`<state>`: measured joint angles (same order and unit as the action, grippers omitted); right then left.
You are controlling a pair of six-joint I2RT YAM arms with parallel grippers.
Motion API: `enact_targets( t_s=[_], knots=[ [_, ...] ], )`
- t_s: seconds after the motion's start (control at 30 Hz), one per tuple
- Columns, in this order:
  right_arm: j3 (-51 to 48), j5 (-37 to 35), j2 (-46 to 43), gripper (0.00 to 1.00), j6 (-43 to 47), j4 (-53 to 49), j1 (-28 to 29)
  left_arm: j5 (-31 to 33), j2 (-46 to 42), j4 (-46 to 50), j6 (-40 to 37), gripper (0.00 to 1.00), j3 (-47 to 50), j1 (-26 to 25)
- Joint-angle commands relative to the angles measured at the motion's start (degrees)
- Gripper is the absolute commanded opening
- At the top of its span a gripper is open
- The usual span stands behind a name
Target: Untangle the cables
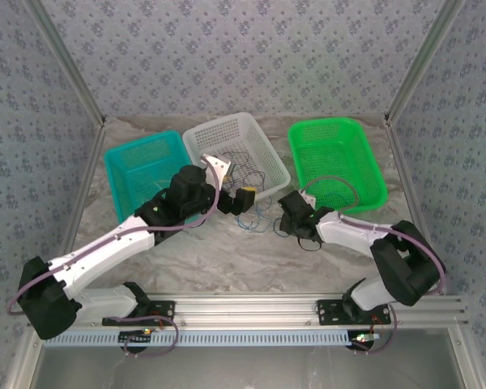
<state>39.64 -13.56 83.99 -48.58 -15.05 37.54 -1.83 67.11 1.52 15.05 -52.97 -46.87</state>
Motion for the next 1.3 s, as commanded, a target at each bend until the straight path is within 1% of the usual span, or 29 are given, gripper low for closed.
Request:
enact_targets(
  t_s=[0.0, 0.1, 0.17, 0.27, 0.43, 0.6, 0.77, 0.87, 1.0, 1.07, 1.13, 1.2, 1.27],
  knots=[
    [1.3, -2.0, 3.4, 0.39, -1.5, -1.4, 1.7, 1.5, -2.0, -0.1, 0.5, 0.99, 1.1, 0.2],
    [2.4, -4.4, 5.8, 0.24, -3.3, -4.2, 3.2, 1.8, -2.6, -0.1, 0.5, 0.99, 1.5, 0.4],
    [2.4, -5.6, 5.8, 0.17, -4.5, -4.9, 4.2, 1.8, -2.9, 0.0, 0.4, 1.00, 1.6, 0.4],
    [1.8, -7.0, 3.1, 0.16, -5.8, -5.0, 5.2, 1.8, -3.1, 0.1, 0.4, 0.99, 1.6, 0.5],
    [2.4, -9.3, -2.6, 0.14, -6.2, -8.2, 6.0, 1.6, -2.7, -0.2, 0.8, 0.99, 1.8, 0.5],
    [2.8, -10.1, -7.6, 0.14, -6.2, -11.6, 6.9, 1.6, -2.5, -0.8, 1.2, 0.99, 2.1, 0.5],
    [2.7, -9.5, -9.9, 0.10, -5.3, -12.5, 7.3, 1.0, -2.1, -0.9, 1.3, 0.99, 1.8, 0.5],
    [4.0, -9.9, -12.4, 0.10, -1.7, -13.3, 8.8, 1.1, -2.0, -0.9, 1.3, 1.00, 1.7, 0.5],
    [6.3, -9.7, -18.3, 0.10, 6.9, -16.2, 9.0, -0.3, -1.3, -1.6, 1.4, 0.99, 1.3, 0.5],
    [7.0, -5.6, -22.0, 0.11, 11.9, -15.9, 7.9, -3.6, -0.1, -2.4, 1.1, 0.99, 0.5, 0.6],
    [8.0, -0.1, -25.1, 0.12, 17.2, -16.4, 5.8, -7.3, 1.9, -2.8, 0.9, 0.99, -0.9, 0.5],
    [8.7, 4.1, -27.5, 0.12, 20.5, -16.7, 4.6, -8.4, 4.0, -2.2, 1.3, 0.99, -2.5, 0.5],
    [8.5, 6.3, -30.3, 0.12, 23.3, -16.0, 4.4, -8.7, 6.1, -1.2, 2.2, 0.99, -4.2, 0.6]
  ],
)
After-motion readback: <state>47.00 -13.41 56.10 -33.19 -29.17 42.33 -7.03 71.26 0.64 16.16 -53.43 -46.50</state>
